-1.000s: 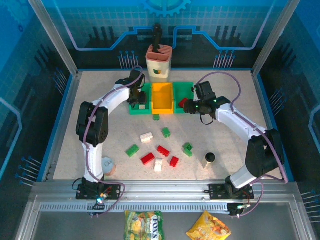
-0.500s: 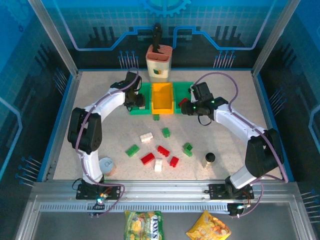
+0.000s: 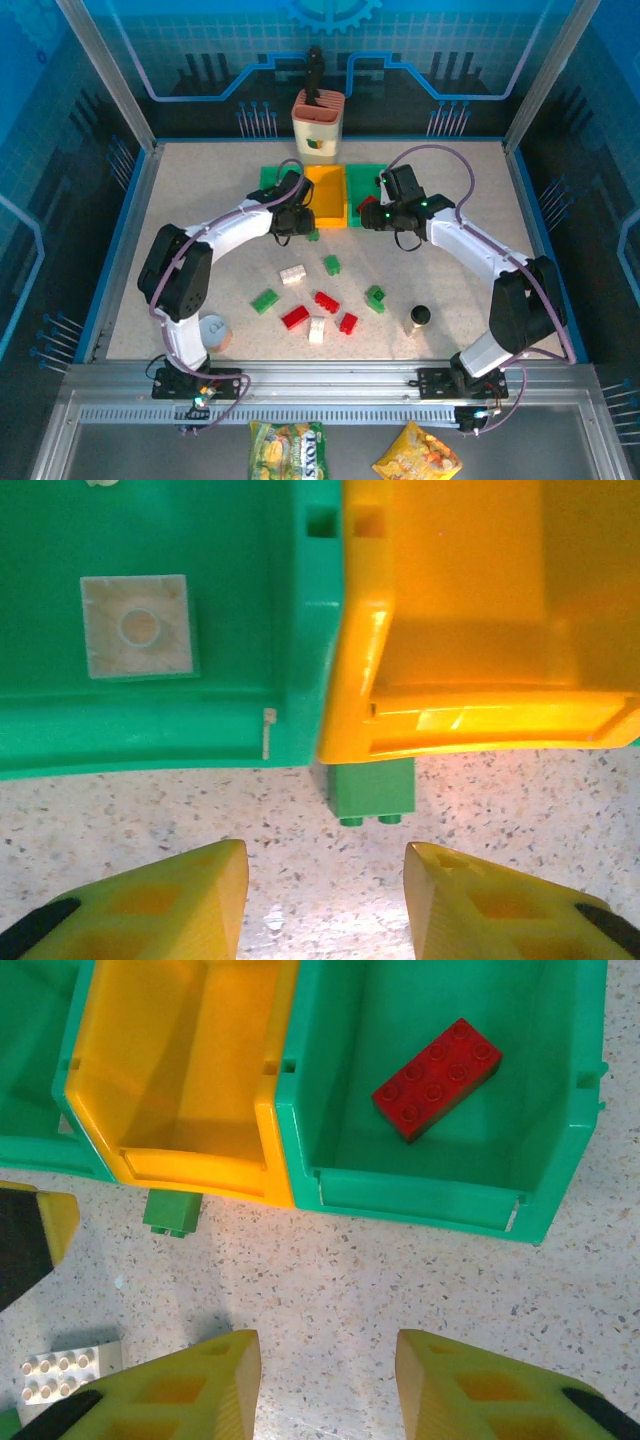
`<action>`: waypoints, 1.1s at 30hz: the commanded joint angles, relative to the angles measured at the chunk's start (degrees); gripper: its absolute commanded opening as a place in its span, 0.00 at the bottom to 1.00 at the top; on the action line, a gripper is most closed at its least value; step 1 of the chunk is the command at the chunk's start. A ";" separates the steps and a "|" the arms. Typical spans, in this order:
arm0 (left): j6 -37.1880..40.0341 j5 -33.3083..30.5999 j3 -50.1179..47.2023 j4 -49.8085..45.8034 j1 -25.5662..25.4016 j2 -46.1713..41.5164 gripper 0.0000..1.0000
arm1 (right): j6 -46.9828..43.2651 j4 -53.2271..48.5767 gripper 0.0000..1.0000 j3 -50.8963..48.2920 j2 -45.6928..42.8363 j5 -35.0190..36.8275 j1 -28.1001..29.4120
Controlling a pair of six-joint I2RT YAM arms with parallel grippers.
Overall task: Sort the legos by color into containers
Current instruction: Pick up the lego from the center of the table.
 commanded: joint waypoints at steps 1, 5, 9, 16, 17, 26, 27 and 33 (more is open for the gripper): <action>-4.57 -3.74 -0.59 3.05 -1.55 -0.35 0.47 | -0.40 -0.13 0.41 0.63 -0.32 -0.06 0.12; -6.09 -6.64 -0.43 3.22 -3.43 1.59 0.48 | -0.63 -0.02 0.41 0.47 -0.63 -0.35 -0.15; -7.17 -8.53 0.01 2.99 -5.16 2.91 0.51 | -0.84 0.07 0.41 -0.06 -1.01 -0.70 -0.78; -7.45 -14.34 1.08 1.75 -7.53 5.99 0.53 | -0.91 0.29 0.41 -0.83 -1.36 -1.22 -1.73; -7.24 -14.57 1.08 2.13 -7.69 6.32 0.54 | -0.89 0.25 0.41 -0.85 -1.36 -1.23 -1.77; -6.85 -13.31 2.53 3.73 -7.93 10.28 0.53 | -1.13 -0.09 0.41 -0.77 -1.62 -1.25 -2.38; -7.07 -13.24 2.46 4.10 -7.96 10.56 0.53 | -1.22 -0.20 0.41 -0.68 -1.63 -1.22 -2.46; -6.69 -13.28 3.75 4.67 -7.86 12.43 0.53 | -1.35 -0.62 0.41 -0.28 -1.80 -1.05 -2.74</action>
